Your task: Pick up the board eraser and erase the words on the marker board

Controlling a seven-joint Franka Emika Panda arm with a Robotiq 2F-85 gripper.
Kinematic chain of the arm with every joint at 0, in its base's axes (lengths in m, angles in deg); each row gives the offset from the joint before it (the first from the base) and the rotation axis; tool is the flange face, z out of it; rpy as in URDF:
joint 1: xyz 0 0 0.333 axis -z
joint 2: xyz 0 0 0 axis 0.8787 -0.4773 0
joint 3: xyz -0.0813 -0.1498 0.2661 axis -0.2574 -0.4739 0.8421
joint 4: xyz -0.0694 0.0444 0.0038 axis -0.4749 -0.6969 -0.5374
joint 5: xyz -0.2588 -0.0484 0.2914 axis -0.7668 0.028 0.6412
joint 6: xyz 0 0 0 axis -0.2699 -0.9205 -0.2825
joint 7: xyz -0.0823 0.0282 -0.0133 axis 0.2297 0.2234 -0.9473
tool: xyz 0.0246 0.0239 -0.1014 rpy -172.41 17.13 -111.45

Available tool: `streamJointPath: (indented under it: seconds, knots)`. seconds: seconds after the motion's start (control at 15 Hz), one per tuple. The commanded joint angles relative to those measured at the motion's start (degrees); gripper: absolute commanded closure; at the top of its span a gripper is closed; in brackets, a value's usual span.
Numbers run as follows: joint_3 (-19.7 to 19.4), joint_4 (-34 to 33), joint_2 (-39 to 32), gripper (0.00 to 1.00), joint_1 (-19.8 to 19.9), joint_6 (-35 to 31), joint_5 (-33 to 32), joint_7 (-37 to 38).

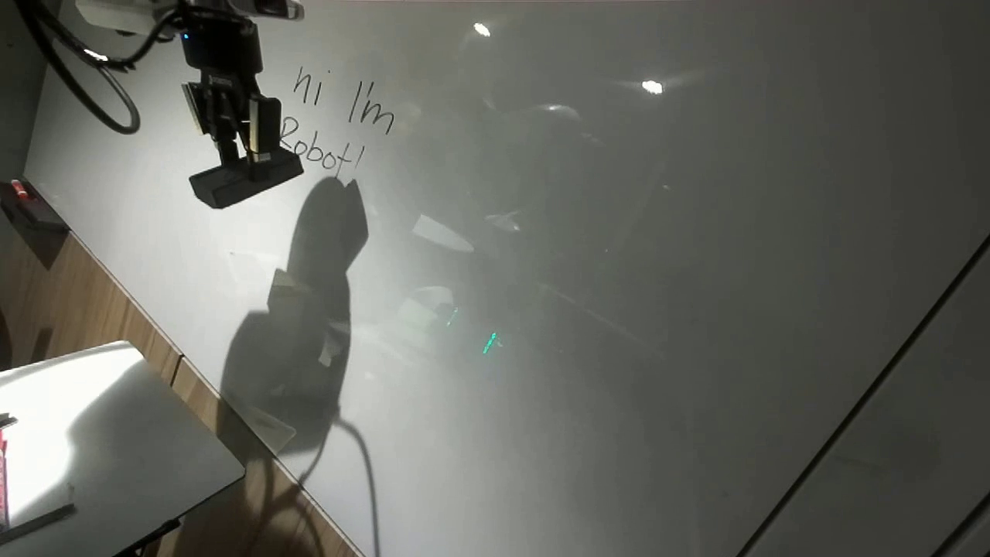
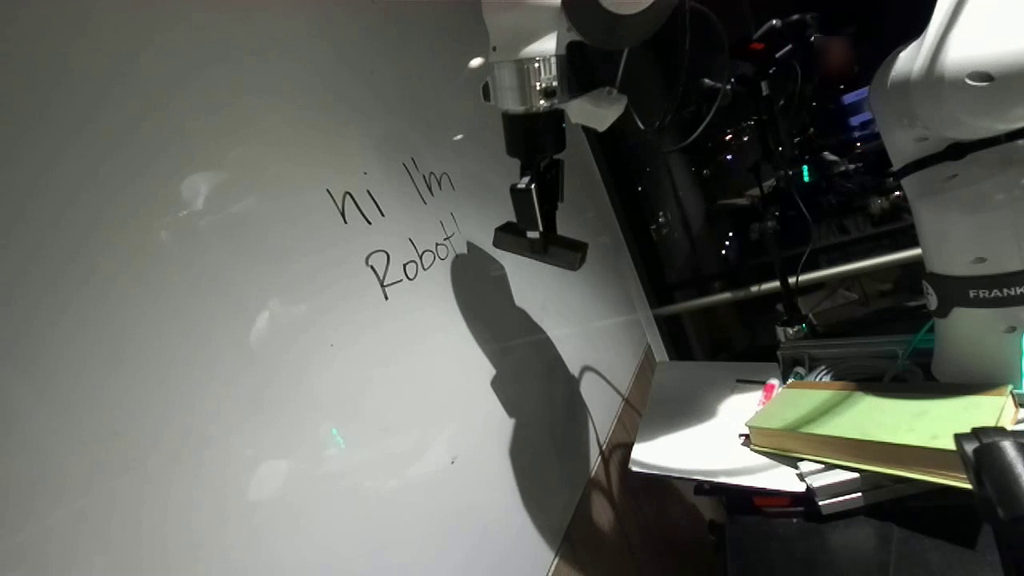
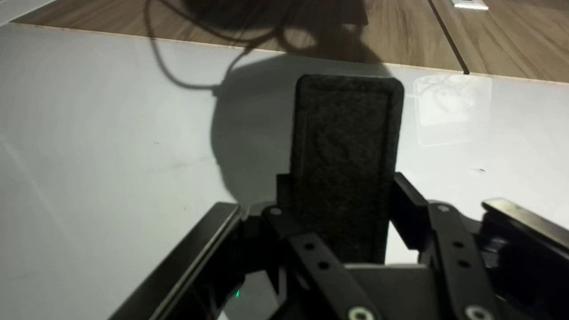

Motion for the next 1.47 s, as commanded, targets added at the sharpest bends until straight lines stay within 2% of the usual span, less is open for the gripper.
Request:
streamJointPath:
  seconds: [0.0, 0.27, 0.93, 1.4]
  knots:
    - [-0.4, -4.5, -5.9, 0.7, 0.9, -1.4, -0.4, 0.8]
    - [-0.4, -7.0, -9.3, 0.7, 0.5, -2.0, -0.4, 0.7]
    - [-3.4, -7.9, -10.2, 0.7, 1.2, -3.5, -0.9, -0.5]
    - [-2.2, -11.3, -14.4, 0.7, 1.1, -5.0, -2.2, 0.8]
